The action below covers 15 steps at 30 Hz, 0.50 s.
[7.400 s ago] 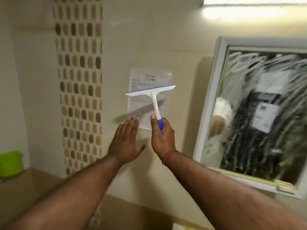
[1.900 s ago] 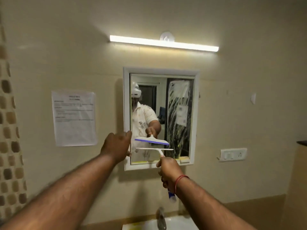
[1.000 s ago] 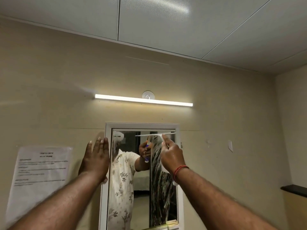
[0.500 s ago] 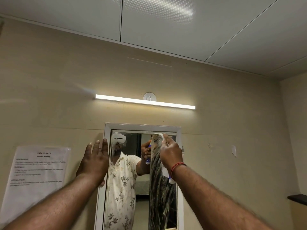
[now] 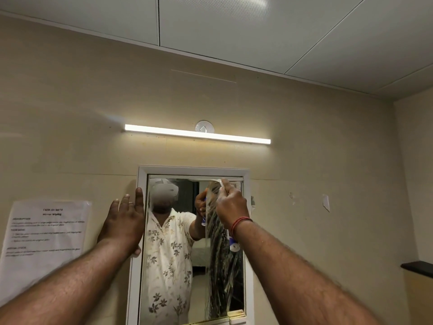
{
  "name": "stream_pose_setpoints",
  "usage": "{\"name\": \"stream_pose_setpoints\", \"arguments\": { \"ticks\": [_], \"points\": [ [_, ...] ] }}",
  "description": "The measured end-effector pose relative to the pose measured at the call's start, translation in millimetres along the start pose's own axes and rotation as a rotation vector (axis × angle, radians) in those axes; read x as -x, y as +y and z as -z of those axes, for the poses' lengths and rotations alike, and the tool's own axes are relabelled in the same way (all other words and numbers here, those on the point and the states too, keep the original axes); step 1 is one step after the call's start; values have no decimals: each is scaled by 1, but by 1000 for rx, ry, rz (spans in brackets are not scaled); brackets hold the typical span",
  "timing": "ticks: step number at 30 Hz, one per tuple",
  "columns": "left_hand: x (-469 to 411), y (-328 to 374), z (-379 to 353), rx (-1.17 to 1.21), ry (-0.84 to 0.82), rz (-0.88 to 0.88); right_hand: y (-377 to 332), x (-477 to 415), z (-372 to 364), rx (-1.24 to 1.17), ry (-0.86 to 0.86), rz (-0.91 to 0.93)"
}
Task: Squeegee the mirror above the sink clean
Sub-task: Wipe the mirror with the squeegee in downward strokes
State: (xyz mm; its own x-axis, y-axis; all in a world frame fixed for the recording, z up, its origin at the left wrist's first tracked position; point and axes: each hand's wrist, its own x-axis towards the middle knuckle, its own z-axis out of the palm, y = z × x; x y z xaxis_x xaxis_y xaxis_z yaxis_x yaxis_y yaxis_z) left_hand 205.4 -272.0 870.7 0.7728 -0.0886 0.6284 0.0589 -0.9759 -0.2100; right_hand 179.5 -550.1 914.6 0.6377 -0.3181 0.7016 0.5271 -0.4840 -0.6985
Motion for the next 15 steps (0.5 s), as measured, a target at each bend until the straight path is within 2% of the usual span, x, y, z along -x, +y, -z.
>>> {"name": "stream_pose_setpoints", "arguments": {
  "ticks": [15],
  "points": [
    [27, 4, 8, 138, 38, 5, 19, 15, -1, 60, -3, -24]
  ]
}}
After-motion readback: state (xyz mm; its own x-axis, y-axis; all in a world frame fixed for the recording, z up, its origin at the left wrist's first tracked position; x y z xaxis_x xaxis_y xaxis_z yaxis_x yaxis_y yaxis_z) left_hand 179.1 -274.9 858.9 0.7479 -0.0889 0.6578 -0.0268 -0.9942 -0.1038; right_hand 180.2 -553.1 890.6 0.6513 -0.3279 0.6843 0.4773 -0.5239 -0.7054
